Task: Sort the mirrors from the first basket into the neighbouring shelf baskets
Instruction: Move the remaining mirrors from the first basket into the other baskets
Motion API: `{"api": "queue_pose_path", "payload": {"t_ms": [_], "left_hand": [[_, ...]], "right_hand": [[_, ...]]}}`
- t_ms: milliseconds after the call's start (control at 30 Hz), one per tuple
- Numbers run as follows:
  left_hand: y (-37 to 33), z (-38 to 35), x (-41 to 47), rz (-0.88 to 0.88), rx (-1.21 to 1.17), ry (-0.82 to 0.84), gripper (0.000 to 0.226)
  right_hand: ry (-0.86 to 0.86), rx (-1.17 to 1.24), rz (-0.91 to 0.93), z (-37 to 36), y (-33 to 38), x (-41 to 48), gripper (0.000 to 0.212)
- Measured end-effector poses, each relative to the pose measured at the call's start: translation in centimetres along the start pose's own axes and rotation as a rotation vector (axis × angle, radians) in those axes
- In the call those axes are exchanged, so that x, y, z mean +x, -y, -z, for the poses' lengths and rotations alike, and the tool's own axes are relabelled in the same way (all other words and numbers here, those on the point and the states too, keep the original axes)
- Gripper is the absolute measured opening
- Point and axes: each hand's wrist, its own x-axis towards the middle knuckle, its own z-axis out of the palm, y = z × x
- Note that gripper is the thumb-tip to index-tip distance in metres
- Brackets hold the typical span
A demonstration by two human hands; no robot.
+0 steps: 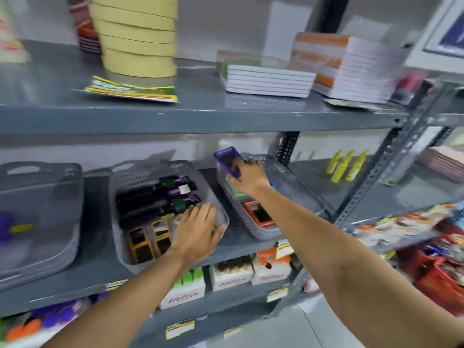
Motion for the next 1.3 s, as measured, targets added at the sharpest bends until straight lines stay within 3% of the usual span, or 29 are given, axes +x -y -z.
{"api": "queue_pose_path", "payload": {"t_ms": [200, 333, 567, 833, 1000, 1300], "left_hand": [[-6.5, -3.3, 3.6, -0.105, -0.021, 0.054, 0.061], [-8.6, -5.0, 4.7, -0.115, -0.044, 0.101, 0.067], [-9.4, -6.7, 5.0, -0.050, -0.032, 0.128, 0.073], [-9.2, -7.4, 5.0, -0.041, -0.021, 0.126, 0.070], [-9.3, -7.1, 4.8, -0.028, -0.021, 0.109, 0.069], [-5.9, -3.1, 3.4, 0.107, 0.042, -0.001, 0.066]], "right_hand": [[0.042, 0.007, -0.156, -0.2, -10.3, -3.7, 0.035], [0.146, -0.002, -0.269, -1.2, -13.8, -5.1, 0.043], [0.381, -0.063, -0.351, -3.1, -15.7, -4.6, 0.069], [0.550, -0.130, -0.325, -4.7, -16.1, -4.5, 0.058], [0.545, -0.122, -0.324, -4.5, -16.0, -4.3, 0.056], [0.259, -0.116, -0.193, -1.4, -10.0, -2.1, 0.065]]}}
